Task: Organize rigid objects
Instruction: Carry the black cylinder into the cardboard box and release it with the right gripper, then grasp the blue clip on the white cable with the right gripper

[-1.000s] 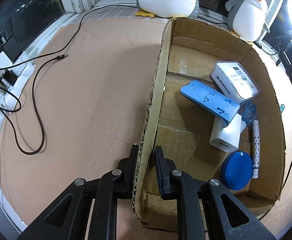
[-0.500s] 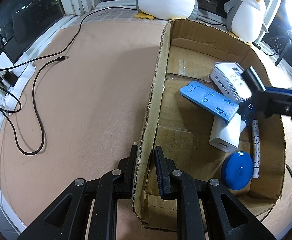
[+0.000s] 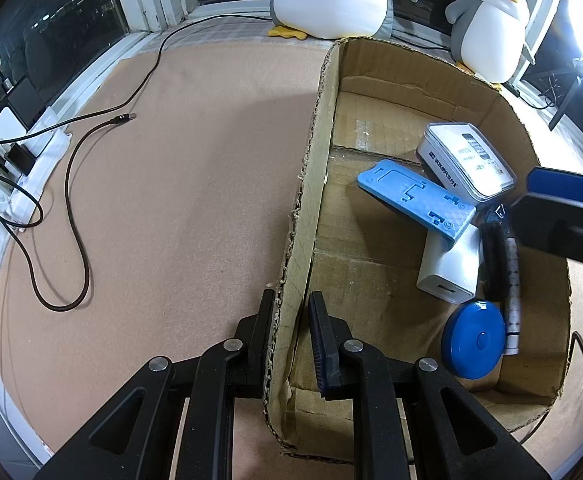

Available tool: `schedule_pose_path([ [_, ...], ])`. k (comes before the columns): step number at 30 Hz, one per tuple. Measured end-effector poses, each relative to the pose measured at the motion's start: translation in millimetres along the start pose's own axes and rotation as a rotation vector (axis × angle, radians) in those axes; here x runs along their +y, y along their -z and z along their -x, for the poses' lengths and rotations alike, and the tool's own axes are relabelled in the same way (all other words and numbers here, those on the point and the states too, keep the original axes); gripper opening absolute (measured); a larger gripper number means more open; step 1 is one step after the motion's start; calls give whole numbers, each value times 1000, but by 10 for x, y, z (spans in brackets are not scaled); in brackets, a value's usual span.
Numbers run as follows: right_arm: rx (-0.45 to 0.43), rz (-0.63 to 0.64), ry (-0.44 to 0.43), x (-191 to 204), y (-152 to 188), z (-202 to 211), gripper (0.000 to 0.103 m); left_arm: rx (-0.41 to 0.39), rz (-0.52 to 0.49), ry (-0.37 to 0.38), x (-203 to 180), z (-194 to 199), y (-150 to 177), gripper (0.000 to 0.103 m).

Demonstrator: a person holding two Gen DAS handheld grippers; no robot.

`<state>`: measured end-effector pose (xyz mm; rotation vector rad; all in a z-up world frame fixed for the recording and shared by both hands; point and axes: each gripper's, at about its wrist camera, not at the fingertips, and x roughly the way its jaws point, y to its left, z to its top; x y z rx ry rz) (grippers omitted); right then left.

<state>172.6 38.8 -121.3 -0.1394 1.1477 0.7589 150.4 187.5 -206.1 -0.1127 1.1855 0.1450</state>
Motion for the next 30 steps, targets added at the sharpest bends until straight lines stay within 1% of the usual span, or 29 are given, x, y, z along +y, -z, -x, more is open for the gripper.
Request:
schedule_pose_path([
  [5,-36,-87,2,-230,74,236,52,0,1,0,1,0,0,17],
  [7,-49,-160,11,-414,140,340,52,0,1,1,-1,-1,1,17],
  [10,-62,-266,34,-716,264,458,52,0,1,1,0,0,2,17],
  [13,-60,-348,86,-1002,414,514,52,0,1,1,-1,0,2,17],
  [17,-45,-440,132,-1294,575,504,52,0,2,1,-1,0,2,17],
  [20,-31,-499,125,-1475,648,449,52,-1,1,0,-1,0,3,17],
  [24,-4,-566,124,-1630,678,324,52,0,2,2,0,0,3,17],
  [30,9,-595,138,-1709,697,225,51,-1,4,6,10,4,2,17],
])
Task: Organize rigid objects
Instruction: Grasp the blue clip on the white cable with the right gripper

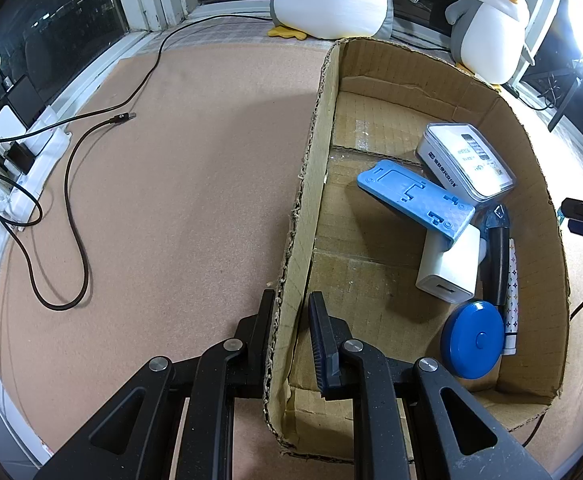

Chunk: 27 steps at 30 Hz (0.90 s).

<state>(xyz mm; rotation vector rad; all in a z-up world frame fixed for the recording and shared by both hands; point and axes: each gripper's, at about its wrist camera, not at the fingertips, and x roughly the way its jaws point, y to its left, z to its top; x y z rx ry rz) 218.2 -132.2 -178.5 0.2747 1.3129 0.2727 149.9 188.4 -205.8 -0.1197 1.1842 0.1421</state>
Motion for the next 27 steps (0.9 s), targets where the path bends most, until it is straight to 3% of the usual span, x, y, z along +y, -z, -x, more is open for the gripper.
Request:
schedule_pose_path([
  [5,9,12,12,70,-18,-57,42,0,0,0,-1,0,1,17],
  [13,29,1,37,50,-42,-125,19,-1,1,1,-6,-4,0,17],
  [27,21,-41,-41,-77,56,52,4,0,1,1,-6,-3,0,17],
])
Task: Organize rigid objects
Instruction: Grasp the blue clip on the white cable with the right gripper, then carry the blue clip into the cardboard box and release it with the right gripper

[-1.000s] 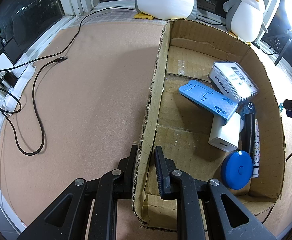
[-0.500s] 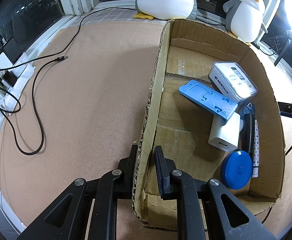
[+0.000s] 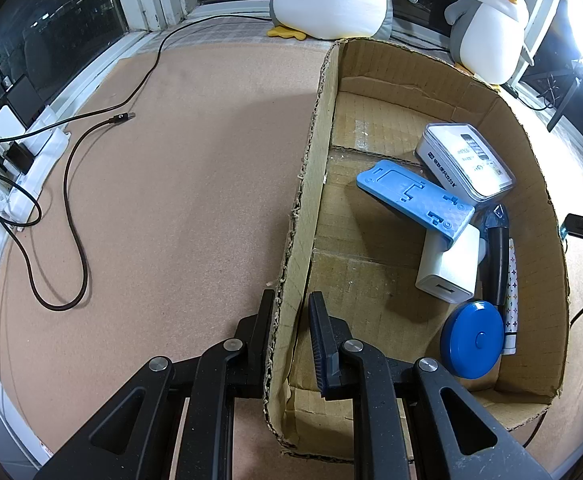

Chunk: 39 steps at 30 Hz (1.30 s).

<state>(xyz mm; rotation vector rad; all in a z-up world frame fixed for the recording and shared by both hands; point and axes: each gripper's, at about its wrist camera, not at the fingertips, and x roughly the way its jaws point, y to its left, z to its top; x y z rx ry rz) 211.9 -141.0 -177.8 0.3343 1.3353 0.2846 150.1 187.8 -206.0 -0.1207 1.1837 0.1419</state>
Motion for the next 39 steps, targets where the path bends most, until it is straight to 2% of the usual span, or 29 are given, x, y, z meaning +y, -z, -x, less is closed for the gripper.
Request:
schedule_pose_path([
  [10,-20,21,-37,94,44,127,4,-1,0,0,-2,0,3,17],
  [20,-58,183,-148,831,103,418,4,-1,1,1,-13,-2,3,17],
  [30,32,334,-234,1560,317,147,4,-1,3,2,-14,-4,-1,17],
  [39,104,387,-244,1779,540,-130,4,-1,2,3,-17,-6,-2,17],
])
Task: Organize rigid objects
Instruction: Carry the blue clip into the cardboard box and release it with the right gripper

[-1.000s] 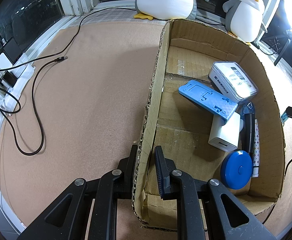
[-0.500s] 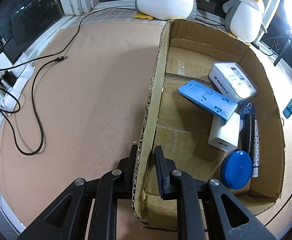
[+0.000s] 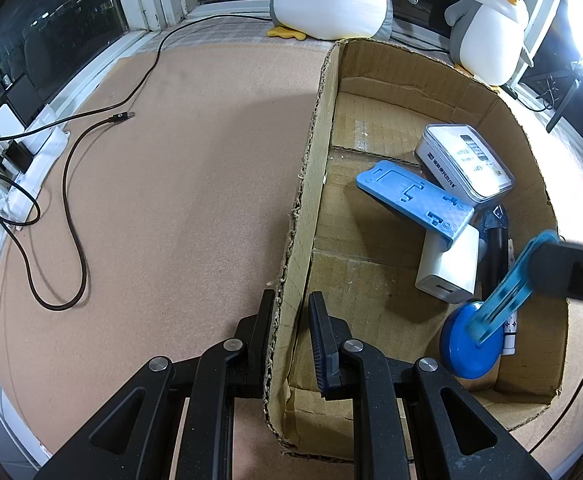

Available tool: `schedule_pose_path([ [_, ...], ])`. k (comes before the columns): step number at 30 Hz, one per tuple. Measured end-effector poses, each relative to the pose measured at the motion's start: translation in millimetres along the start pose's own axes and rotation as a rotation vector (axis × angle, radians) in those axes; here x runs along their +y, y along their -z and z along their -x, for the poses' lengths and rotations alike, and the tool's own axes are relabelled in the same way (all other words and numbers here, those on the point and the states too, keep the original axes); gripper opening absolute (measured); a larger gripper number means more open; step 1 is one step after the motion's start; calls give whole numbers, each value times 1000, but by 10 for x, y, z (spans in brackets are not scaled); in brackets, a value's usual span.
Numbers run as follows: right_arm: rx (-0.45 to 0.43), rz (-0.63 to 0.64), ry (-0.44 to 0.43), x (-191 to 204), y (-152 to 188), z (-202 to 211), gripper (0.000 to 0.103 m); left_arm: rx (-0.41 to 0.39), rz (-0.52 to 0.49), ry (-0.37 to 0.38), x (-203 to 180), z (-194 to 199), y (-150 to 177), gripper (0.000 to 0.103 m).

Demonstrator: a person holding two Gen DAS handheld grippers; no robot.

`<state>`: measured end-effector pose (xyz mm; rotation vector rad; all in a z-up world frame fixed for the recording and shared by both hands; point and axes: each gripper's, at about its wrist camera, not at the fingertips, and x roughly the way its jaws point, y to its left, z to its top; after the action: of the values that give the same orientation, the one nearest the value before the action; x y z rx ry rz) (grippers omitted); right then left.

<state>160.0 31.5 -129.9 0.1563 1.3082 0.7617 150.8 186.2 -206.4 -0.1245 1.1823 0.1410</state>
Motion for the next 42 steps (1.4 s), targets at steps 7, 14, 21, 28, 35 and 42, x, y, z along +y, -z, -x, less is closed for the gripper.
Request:
schedule_pose_path([
  [7,3,37,14,48,40,-19,5,0,0,0,3,1,1,17],
  [14,-37,74,65,103,54,67,44,0,1,1,0,-3,-1,17],
  [21,-72,57,104,-85,96,270,44,0,0,-1,5,1,2,17],
  [28,-109,-6,166,-518,183,553,44,-1,-1,-1,3,0,1,17],
  [35,-113,-137,273,-1300,287,744,44,0,-1,-1,5,-3,-2,17],
  [42,-86,-193,324,-1751,307,723,44,-1,-2,-1,4,-4,-2,17],
])
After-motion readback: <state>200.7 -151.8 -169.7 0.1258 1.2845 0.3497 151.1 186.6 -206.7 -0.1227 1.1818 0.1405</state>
